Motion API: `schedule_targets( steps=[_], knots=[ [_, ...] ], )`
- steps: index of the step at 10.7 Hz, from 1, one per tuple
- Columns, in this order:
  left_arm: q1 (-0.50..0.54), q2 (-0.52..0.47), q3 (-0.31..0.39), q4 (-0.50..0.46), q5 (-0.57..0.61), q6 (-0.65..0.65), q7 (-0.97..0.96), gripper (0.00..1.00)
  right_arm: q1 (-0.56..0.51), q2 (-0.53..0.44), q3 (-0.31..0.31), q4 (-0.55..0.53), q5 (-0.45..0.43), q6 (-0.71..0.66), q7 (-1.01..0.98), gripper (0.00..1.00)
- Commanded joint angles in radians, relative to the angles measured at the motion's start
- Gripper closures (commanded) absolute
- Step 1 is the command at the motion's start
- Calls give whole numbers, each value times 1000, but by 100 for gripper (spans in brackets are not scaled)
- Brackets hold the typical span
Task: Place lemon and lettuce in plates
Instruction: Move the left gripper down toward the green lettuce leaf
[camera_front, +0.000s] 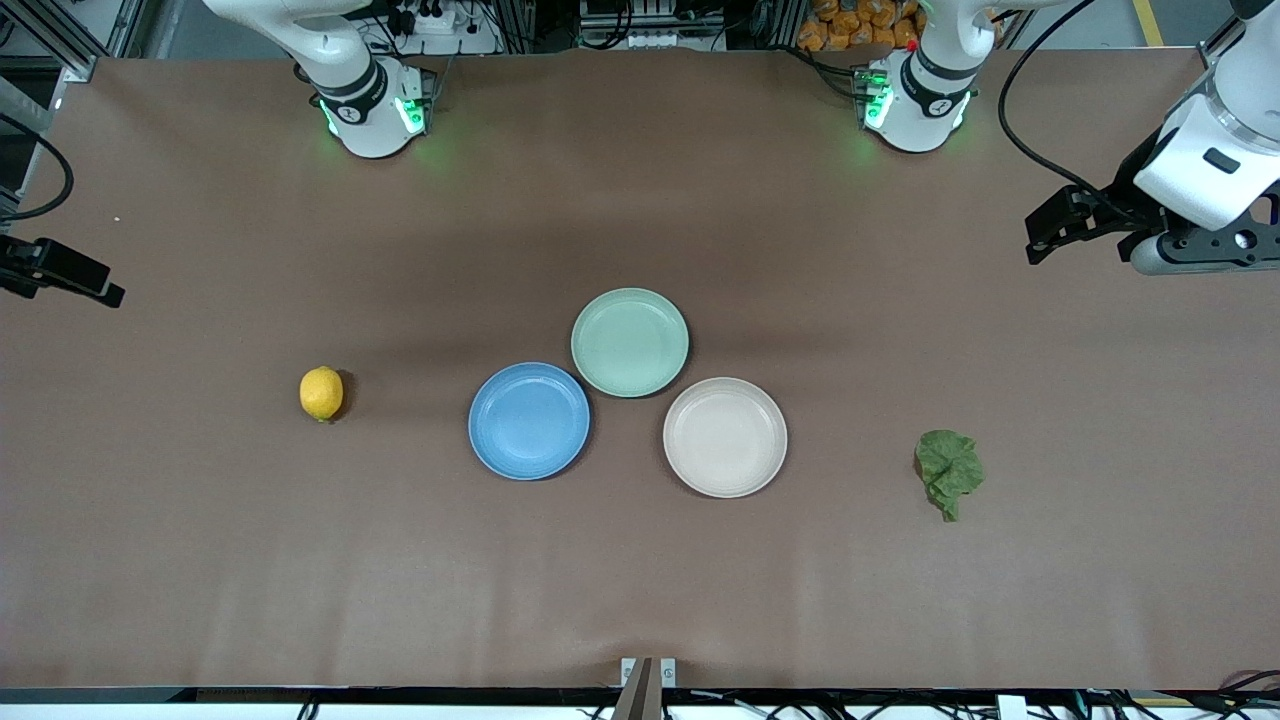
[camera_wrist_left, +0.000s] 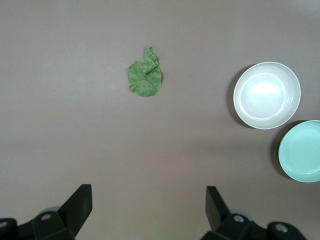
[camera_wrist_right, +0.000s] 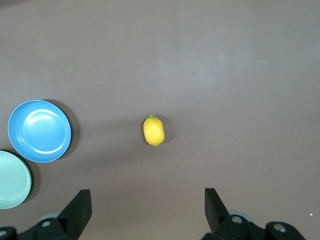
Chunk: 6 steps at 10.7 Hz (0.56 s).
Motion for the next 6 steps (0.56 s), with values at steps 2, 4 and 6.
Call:
schedule_targets(
  steps=[2, 4, 6],
  knots=[
    [6, 6, 1, 19, -14, -19, 33, 0, 0, -2, -1, 3, -9, -1, 2, 0],
    [7, 16, 1, 22, -14, -19, 33, 0, 2, -3, -1, 3, -9, -2, 2, 0],
    [10, 34, 1, 24, -14, -13, 34, 0, 2, -3, -1, 4, -9, -1, 4, 0]
  ],
)
